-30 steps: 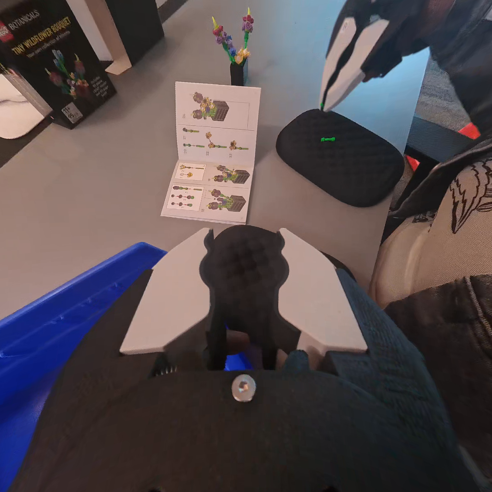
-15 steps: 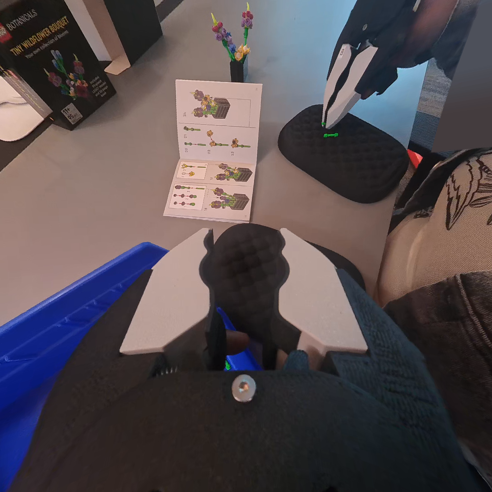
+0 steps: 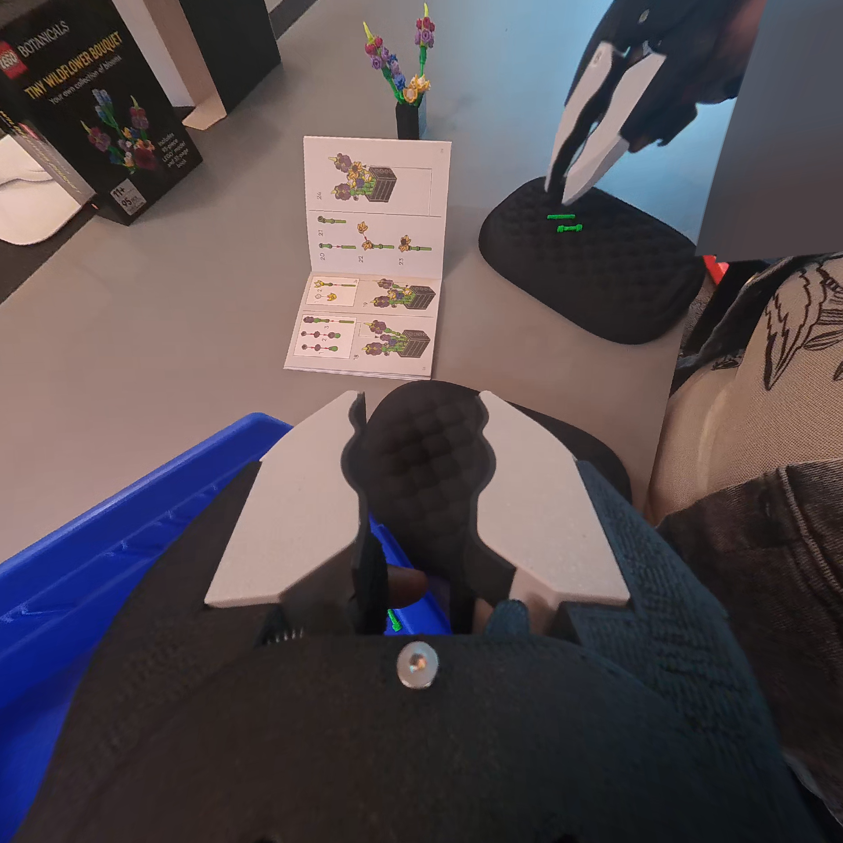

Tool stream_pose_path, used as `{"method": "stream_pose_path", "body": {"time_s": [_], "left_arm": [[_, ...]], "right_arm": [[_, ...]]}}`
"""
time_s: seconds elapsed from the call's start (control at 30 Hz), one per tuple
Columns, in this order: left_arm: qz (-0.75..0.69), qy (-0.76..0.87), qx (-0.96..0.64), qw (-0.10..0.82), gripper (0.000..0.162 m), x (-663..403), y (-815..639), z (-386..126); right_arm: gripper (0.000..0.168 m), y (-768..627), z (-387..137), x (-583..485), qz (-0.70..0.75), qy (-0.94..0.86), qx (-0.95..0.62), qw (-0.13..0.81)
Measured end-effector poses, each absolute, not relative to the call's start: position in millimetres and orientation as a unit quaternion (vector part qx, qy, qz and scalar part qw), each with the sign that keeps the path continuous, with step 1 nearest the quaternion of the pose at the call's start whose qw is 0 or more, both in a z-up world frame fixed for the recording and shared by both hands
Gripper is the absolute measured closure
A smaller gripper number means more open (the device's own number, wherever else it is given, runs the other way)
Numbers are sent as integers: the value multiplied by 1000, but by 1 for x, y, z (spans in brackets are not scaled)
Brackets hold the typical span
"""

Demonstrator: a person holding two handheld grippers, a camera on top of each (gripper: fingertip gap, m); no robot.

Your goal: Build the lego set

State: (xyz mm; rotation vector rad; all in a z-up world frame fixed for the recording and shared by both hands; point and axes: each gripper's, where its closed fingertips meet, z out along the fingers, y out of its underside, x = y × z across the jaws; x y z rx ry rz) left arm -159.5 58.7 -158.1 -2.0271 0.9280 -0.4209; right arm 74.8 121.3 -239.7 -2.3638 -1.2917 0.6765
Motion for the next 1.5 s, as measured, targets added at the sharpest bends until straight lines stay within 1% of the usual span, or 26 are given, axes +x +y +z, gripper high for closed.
{"method": "stream_pose_path", "body": {"time_s": [0.1,0.13,0.17,0.23,0.3,0.33,0.4,0.47,0.5,0.53,0.6,0.77,0.93,1.03,1.1,1.27,1.3,1.37,1.43,1.47,1.5], "left_arm": [[-166,368,-812,422,117,-161,58,-158],[-164,367,-813,420,116,-162,58,-158],[-162,367,-815,418,116,-163,58,-159],[-157,364,-817,418,110,-166,58,-160],[-157,349,-817,431,93,-167,61,-158],[-160,339,-815,442,78,-167,63,-156],[-160,318,-810,466,53,-169,68,-150],[-157,311,-802,486,34,-171,70,-144],[-147,320,-798,490,33,-172,69,-143],[-134,318,-801,490,27,-175,70,-143],[-127,312,-816,470,19,-180,69,-148],[-117,293,-828,464,18,-201,69,-149],[-110,295,-837,448,25,-233,66,-153],[-105,296,-834,454,34,-256,68,-151],[-102,307,-842,431,39,-268,64,-155],[-87,331,-865,367,45,-290,63,-182],[-81,332,-867,362,49,-292,64,-186],[-79,335,-865,365,61,-291,67,-189],[-94,343,-860,366,82,-286,67,-190],[-99,351,-860,358,106,-284,65,-191],[-98,359,-860,348,138,-284,63,-194]], "right_arm": [[131,136,-221,73,250,-438,-824,258],[123,141,-215,72,254,-430,-818,287],[111,145,-209,72,257,-422,-812,311],[80,152,-202,72,256,-410,-804,346],[51,157,-202,73,245,-404,-802,366],[38,159,-205,75,231,-403,-804,371],[22,162,-212,78,203,-410,-808,370],[21,164,-216,80,185,-414,-810,372],[21,165,-217,79,185,-412,-810,375],[21,165,-216,78,190,-410,-809,377],[21,166,-214,76,199,-405,-807,382],[21,167,-214,74,200,-405,-804,387],[21,170,-209,72,211,-396,-800,399],[21,171,-210,71,210,-394,-801,398],[21,171,-212,70,209,-394,-803,395],[21,171,-216,67,208,-395,-805,390],[21,172,-216,67,208,-394,-805,391],[25,171,-214,66,210,-395,-802,395],[33,171,-212,65,218,-397,-798,397],[40,170,-210,64,223,-399,-796,395],[50,168,-210,63,228,-404,-794,393]]}}
